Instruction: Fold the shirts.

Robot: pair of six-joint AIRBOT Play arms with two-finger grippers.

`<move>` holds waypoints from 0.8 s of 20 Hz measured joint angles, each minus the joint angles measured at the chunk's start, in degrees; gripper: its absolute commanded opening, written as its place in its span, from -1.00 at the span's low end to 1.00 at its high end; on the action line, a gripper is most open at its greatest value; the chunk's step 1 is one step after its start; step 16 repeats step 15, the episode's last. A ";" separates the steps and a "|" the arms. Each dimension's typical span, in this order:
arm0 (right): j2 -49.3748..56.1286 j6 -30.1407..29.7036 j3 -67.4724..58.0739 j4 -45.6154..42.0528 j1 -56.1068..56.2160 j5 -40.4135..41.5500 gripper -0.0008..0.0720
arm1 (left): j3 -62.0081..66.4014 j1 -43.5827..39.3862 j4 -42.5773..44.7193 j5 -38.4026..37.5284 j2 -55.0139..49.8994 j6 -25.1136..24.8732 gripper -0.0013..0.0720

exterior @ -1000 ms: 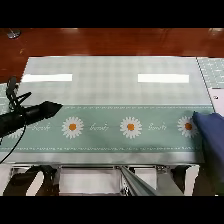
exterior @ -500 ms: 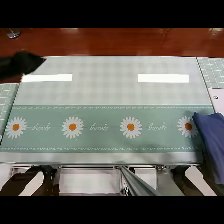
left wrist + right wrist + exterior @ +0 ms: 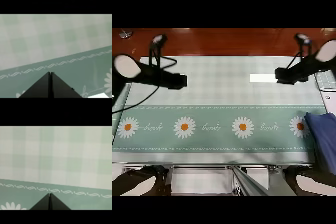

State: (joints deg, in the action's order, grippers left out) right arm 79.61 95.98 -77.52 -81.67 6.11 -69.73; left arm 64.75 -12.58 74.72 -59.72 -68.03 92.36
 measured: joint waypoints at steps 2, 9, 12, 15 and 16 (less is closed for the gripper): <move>2.43 1.81 1.62 -1.42 1.62 1.92 -0.91 | -2.91 0.35 1.84 1.40 -0.83 3.78 -0.90; 4.52 5.16 3.19 -1.62 3.19 -1.88 -0.91 | -5.81 0.76 4.37 2.27 -1.88 5.57 -0.90; 4.72 5.55 3.30 -1.46 3.30 -2.82 -0.91 | -6.01 0.79 4.61 2.29 -1.99 5.77 -0.90; 4.74 5.68 3.34 -1.42 3.34 -3.26 -0.91 | -6.10 0.79 4.76 2.27 -1.99 5.84 -0.90; 4.74 5.68 3.34 -1.42 3.34 -3.26 -0.91 | -6.10 0.79 4.76 2.27 -1.99 5.84 -0.90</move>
